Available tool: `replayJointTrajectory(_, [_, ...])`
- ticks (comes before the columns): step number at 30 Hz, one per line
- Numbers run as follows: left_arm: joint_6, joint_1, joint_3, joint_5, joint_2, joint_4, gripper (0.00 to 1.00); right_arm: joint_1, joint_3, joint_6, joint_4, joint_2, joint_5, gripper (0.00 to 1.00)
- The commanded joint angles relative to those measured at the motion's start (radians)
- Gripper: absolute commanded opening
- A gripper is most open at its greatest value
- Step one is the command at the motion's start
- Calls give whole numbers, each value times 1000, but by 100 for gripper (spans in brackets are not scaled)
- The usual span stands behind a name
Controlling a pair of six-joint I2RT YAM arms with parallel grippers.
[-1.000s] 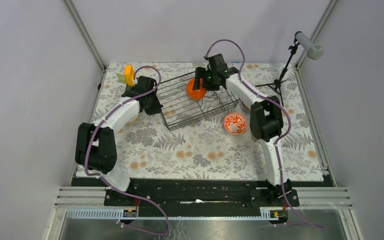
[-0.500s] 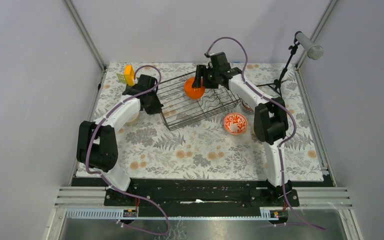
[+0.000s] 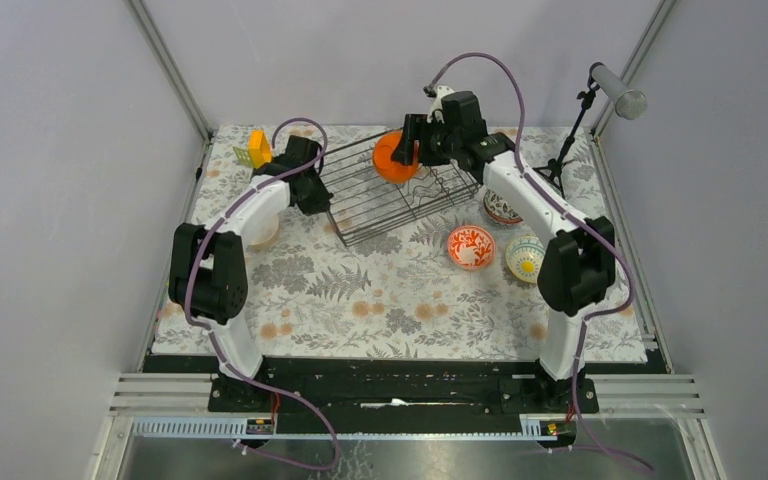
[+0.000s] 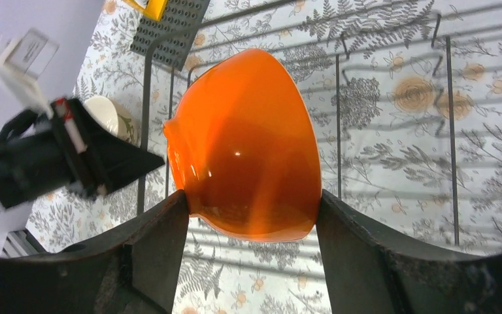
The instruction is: Unload the bowls from the dish rack
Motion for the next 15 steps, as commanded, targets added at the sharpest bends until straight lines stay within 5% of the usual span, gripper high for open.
replayJointTrajectory(1, [-99, 27, 109, -28, 103, 96, 0, 4, -78, -62, 47, -182, 28, 56])
replayJointTrajectory(8, [-102, 50, 299, -28, 263, 111, 7, 4, -212, -97, 40, -329, 99, 56])
replayJointTrajectory(15, [-119, 50, 311, -13, 239, 113, 38, 4, -279, -150, 36, -372, 115, 55])
